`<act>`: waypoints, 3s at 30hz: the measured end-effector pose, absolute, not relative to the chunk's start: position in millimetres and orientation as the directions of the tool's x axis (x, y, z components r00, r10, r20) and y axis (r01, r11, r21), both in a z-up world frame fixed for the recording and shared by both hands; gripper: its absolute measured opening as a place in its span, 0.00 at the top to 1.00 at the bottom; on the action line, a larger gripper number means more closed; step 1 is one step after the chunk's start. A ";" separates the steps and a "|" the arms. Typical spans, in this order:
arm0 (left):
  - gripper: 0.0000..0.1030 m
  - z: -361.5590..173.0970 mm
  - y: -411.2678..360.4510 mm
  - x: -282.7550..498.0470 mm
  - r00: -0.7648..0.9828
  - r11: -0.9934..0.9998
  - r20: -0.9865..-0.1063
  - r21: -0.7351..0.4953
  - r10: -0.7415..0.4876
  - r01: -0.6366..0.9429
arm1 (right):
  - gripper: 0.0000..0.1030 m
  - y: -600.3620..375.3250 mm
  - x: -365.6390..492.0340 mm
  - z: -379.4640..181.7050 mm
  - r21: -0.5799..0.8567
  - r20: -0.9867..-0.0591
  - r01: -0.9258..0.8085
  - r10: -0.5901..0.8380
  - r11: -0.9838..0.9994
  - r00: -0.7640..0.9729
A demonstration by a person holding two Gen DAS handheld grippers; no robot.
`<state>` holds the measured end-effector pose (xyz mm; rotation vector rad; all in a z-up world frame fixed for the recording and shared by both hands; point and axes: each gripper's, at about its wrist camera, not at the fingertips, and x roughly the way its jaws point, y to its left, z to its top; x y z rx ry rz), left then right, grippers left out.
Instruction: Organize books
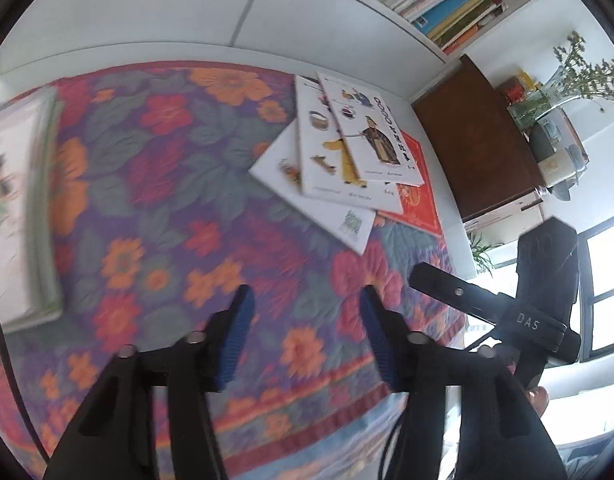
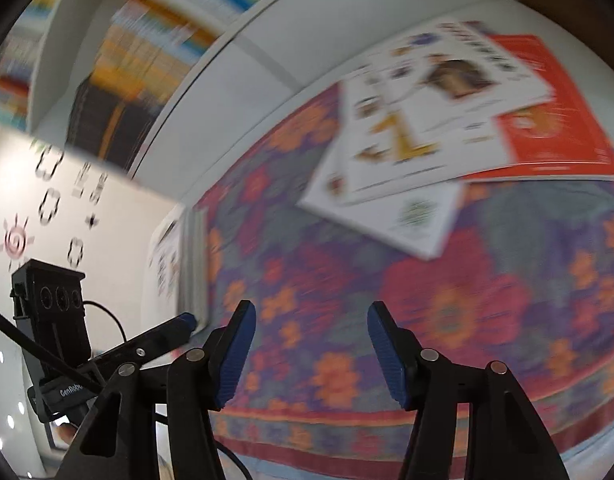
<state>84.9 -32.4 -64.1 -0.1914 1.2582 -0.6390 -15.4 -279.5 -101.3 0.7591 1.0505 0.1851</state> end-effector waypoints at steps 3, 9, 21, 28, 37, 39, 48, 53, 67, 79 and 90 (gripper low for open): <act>0.37 -71.5 -59.6 100.5 0.154 0.816 -0.830 -0.462 -0.536 0.348 | 0.37 -325.3 -16.4 -109.6 0.643 -0.722 0.278 0.444 0.713 0.531; 0.37 -87.7 -118.3 141.5 0.148 0.822 -0.835 -0.463 -0.530 0.331 | 0.25 -399.0 4.2 -116.0 0.594 -0.753 0.346 0.351 0.727 0.556; 0.50 -124.0 -205.8 199.9 0.194 0.865 -0.877 -0.356 -0.440 0.355 | 0.50 -464.1 85.6 -138.1 0.315 -0.854 0.386 0.081 0.867 0.514; 0.52 -136.0 -223.9 208.7 0.194 0.858 -0.873 -0.357 -0.448 0.370 | 0.55 -470.5 114.7 -156.9 0.310 -0.852 0.357 0.091 0.881 0.515; 0.51 -132.1 -223.7 197.0 0.167 0.838 -0.872 -0.364 -0.460 0.407 | 0.55 -456.3 117.6 -157.7 0.373 -0.852 0.288 0.202 0.882 0.482; 0.51 -127.0 -212.9 183.7 0.174 0.834 -0.871 -0.355 -0.460 0.423 | 0.55 -449.5 102.9 -153.3 0.394 -0.843 0.276 0.225 0.877 0.488; 0.51 -134.9 -119.0 61.0 0.149 0.874 -0.908 -0.317 -0.392 0.369 | 0.45 -369.0 8.6 -140.7 0.441 -0.838 0.119 0.360 0.890 0.410; 0.51 -139.5 -63.3 3.4 0.130 0.894 -0.916 -0.327 -0.380 0.307 | 0.44 -302.1 -47.8 -151.4 0.396 -0.878 -0.037 0.391 0.917 0.276; 0.49 -150.8 -28.4 -16.2 0.170 0.901 -0.887 -0.407 -0.429 0.153 | 0.44 -299.9 -69.9 -157.8 0.361 -0.902 0.106 0.318 0.926 0.290; 0.55 -137.1 -56.3 -22.1 0.255 0.939 -0.910 -0.286 -0.328 0.190 | 0.61 -293.1 -90.8 -169.2 0.455 -0.860 0.165 0.384 0.875 0.337; 0.63 -133.8 -16.0 0.6 0.198 0.705 -0.685 -0.708 -0.701 0.046 | 0.61 -324.5 -97.8 -187.2 0.654 -0.746 0.237 0.560 0.718 0.361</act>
